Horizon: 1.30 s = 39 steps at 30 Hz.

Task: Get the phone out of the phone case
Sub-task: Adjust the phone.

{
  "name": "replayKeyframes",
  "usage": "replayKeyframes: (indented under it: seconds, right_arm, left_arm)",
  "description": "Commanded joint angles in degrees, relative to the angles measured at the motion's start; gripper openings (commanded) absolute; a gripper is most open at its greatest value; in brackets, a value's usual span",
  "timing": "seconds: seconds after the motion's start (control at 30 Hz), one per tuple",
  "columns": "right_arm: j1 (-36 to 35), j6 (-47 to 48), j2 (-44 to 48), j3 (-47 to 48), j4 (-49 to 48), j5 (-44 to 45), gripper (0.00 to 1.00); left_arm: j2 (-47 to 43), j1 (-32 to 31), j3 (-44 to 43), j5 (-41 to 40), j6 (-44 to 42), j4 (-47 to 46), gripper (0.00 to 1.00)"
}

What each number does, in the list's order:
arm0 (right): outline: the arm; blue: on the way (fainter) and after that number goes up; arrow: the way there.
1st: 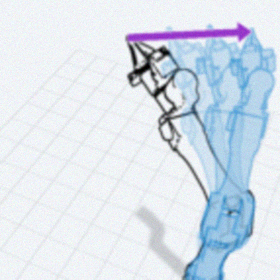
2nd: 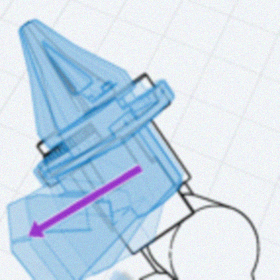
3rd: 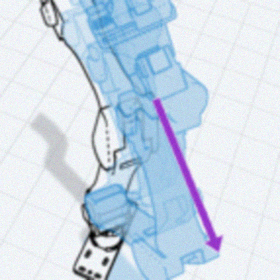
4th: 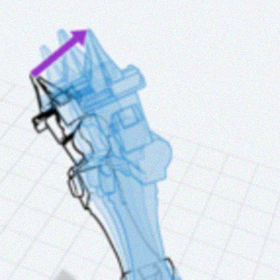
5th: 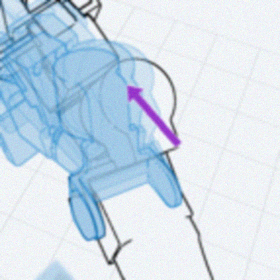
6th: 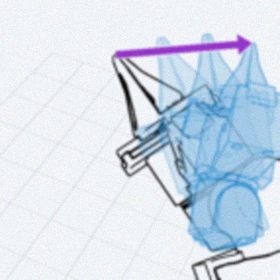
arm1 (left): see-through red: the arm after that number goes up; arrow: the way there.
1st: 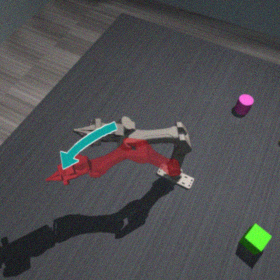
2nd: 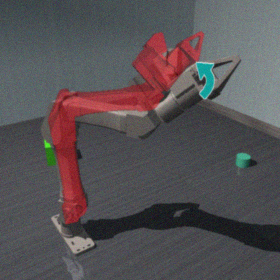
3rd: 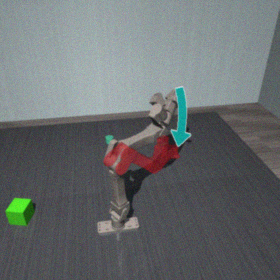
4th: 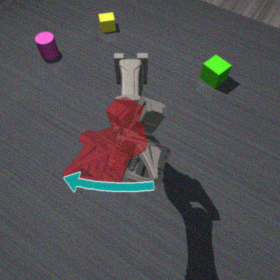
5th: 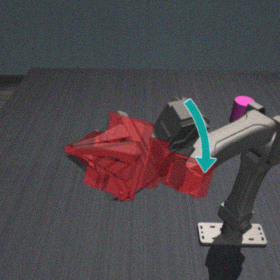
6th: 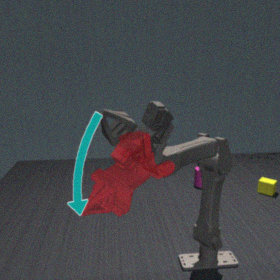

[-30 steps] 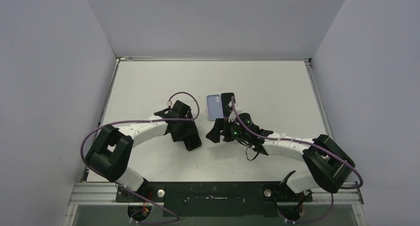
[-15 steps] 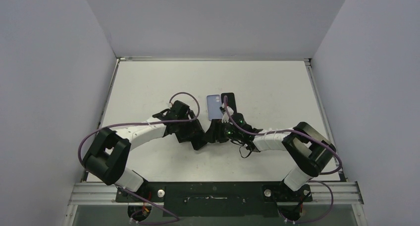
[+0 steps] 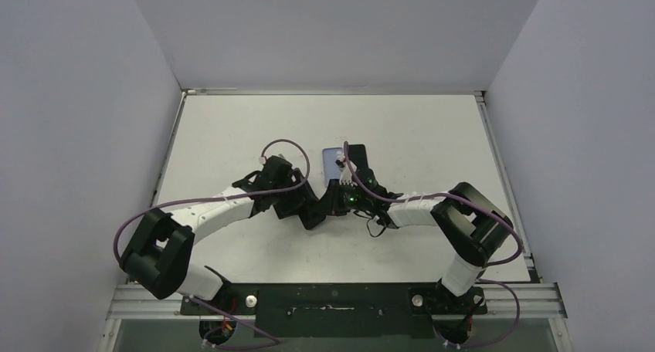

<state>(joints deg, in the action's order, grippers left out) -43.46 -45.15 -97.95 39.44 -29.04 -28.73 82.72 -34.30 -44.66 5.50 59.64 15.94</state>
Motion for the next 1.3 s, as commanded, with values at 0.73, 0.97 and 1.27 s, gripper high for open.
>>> replayKeyframes:
  seconds: [0.73,0.97,1.27]
  right_arm:
    - [13.85,-5.98,24.64,-5.02,-11.20,-7.32,0.00]
    - [14.30,-11.24,26.08,-6.13,-20.29,-9.94,0.00]
    - [14.13,-17.04,24.03,-4.94,-28.68,-13.71,0.00]
  left_arm:
    - [-17.69,11.26,11.79,14.68,-0.95,-43.39,0.97]
    - [-15.15,11.16,12.49,21.68,2.99,-57.85,0.96]
    - [-12.84,9.33,11.72,25.17,5.60,-66.10,0.88]
